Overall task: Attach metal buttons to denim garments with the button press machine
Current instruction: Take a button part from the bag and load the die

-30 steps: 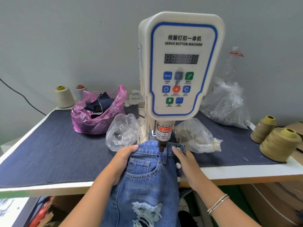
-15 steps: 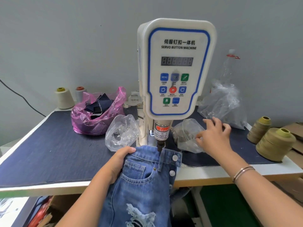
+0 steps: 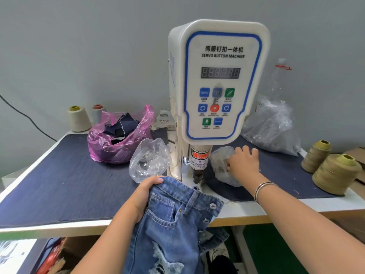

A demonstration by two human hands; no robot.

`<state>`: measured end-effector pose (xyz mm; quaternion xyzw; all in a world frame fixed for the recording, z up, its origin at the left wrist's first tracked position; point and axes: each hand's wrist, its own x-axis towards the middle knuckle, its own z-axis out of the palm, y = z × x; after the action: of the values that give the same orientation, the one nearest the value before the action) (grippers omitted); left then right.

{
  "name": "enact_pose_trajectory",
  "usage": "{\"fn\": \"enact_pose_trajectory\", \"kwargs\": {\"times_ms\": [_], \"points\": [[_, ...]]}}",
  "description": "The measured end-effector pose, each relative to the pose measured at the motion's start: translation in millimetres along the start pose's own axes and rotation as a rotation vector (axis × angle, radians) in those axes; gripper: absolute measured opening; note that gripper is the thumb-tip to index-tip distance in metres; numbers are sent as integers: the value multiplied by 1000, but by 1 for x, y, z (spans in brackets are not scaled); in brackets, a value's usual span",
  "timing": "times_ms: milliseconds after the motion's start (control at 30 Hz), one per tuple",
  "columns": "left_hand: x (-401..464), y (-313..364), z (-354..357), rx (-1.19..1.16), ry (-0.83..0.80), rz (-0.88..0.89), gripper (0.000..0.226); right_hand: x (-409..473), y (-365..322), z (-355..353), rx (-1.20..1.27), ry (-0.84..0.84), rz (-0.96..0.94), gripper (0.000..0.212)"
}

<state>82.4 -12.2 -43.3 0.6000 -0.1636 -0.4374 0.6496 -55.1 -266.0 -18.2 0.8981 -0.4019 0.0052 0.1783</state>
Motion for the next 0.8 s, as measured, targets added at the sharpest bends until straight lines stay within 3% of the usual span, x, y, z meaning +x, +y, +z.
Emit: {"fn": "enact_pose_trajectory", "kwargs": {"times_ms": [800], "points": [[7, -2, -4, -57, -11, -81, 28, -5, -10, -4, -78, 23, -83, 25]]}}
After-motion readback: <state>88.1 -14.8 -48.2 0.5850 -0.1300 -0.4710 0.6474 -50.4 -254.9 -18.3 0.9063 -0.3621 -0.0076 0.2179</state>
